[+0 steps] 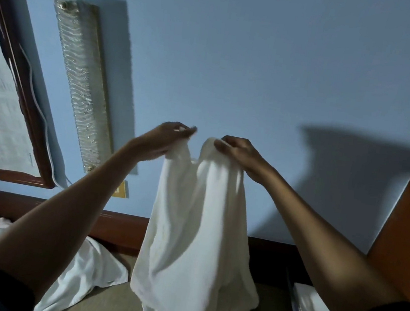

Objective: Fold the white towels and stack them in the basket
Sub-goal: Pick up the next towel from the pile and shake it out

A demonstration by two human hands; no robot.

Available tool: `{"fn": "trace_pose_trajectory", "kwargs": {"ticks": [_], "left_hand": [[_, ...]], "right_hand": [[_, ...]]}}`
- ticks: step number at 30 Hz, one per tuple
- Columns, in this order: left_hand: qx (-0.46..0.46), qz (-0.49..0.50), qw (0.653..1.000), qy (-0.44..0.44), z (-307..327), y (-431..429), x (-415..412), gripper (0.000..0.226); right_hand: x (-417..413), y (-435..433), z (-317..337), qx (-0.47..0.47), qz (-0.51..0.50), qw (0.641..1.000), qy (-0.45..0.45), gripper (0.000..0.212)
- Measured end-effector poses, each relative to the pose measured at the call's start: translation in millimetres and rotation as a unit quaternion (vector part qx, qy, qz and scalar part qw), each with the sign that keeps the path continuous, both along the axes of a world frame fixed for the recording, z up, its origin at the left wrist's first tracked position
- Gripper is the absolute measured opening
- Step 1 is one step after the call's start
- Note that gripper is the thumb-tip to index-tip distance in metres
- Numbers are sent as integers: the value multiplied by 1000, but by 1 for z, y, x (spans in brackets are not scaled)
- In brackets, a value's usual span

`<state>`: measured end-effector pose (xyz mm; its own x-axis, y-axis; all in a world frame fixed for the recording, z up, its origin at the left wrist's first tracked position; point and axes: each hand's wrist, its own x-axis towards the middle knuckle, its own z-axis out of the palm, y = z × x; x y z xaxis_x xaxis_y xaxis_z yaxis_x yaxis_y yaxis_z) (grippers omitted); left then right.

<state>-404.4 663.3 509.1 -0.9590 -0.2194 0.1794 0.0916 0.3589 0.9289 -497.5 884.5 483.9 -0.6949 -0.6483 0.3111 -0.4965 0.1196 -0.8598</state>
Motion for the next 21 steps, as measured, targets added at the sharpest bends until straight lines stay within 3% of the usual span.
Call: {"fn": "trace_pose_trajectory", "kwargs": {"ticks": [4, 7, 9, 13, 17, 19, 21], "left_hand": [[-134, -122, 979, -96, -7, 17, 3, 34], [-113, -110, 986, -60, -12, 7, 4, 60], [-81, -81, 993, -27, -12, 4, 8, 56], [66, 25, 996, 54, -10, 7, 11, 37], [168, 195, 957, 134, -8, -13, 0, 23], [101, 307, 935, 145, -19, -37, 1, 25], [-30, 398, 914, 76, -43, -63, 6, 38]], "right_hand": [[6, -3, 3, -13, 21, 1000, 4, 32], [2, 12, -3, 11, 16, 1000, -5, 33], [3, 20, -11, 23, 27, 999, -23, 31], [6, 18, -30, 42, 37, 997, -52, 39], [6, 21, -54, 57, 28, 996, -57, 65], [6, 28, -65, 75, 7, 997, -30, 65], [6, 34, -75, 91, -11, 996, -22, 64]]}}
